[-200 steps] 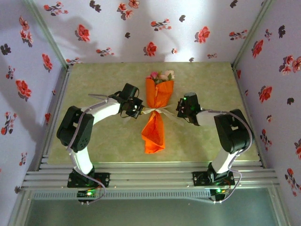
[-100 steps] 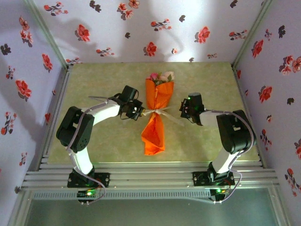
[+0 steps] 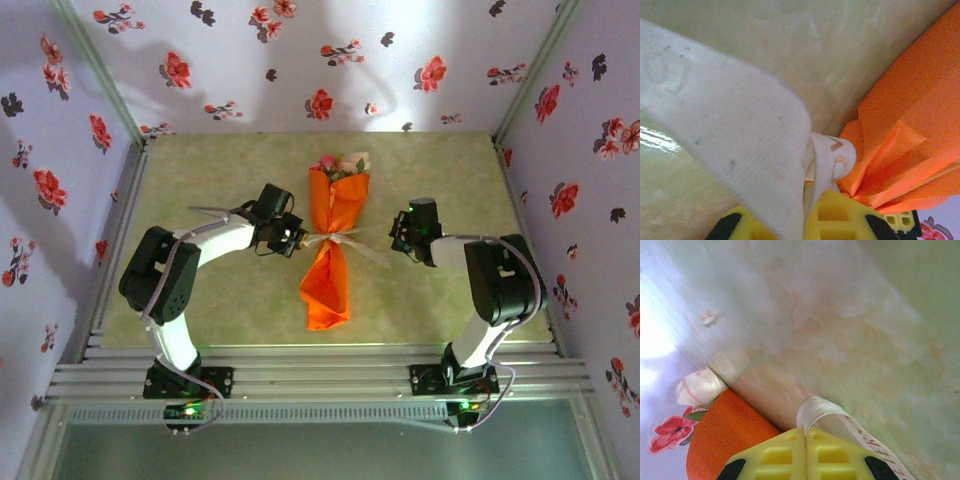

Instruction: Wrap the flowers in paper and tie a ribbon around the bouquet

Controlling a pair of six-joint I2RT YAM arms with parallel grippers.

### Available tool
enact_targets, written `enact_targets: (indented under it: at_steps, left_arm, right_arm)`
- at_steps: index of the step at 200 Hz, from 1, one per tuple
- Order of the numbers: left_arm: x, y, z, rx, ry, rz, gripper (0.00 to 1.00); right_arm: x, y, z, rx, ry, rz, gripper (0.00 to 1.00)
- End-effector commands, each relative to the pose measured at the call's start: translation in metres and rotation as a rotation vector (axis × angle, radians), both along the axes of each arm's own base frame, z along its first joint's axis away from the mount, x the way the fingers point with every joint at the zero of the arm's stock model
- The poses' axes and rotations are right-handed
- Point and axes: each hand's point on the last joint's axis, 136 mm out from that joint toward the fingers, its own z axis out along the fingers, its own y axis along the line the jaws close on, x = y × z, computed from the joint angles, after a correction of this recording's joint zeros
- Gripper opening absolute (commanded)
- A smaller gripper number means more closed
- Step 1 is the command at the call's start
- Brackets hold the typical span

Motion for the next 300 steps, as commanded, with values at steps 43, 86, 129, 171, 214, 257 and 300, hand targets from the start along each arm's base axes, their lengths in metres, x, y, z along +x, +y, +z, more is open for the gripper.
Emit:
enact_targets:
  at_steps: [43,86,129,171,214,257,300]
  left_arm:
    - [-0.004,0.029,0.02,0.11,0.052,0.02,0.32]
    - [-0.002,0.034,0.062,0.145,0.04,-0.007,0.62]
    - [0.015,0.059,0.08,0.203,-0.025,-0.006,0.62]
    - [0.013,0.106,0.117,0.303,-0.164,-0.063,0.67]
    - [-0.017,0.162,0.164,0.4,-0.479,-0.104,1.0]
    - [-0.09,0.287,0.151,0.964,-0.361,0.021,1.0]
    - [-0.096,0.323,0.094,1.278,-0.495,-0.172,1.0]
  right_arm:
    - [-0.003,-0.028,0.024,-0.15,0.069,0.03,0.49]
    - [-0.035,-0.007,0.079,-0.328,0.199,0.375,0.75]
    - [-0.059,-0.025,0.113,-0.5,0.153,0.505,0.99]
    - [-0.064,-0.056,0.164,-0.782,0.019,0.66,0.99]
    - [-0.088,-0.093,0.228,-1.143,-0.179,0.658,0.99]
    - [-0.133,-0.163,0.199,-1.54,0.021,0.547,0.99]
    - [-0.109,-0.15,0.117,-1.692,-0.083,0.704,0.99]
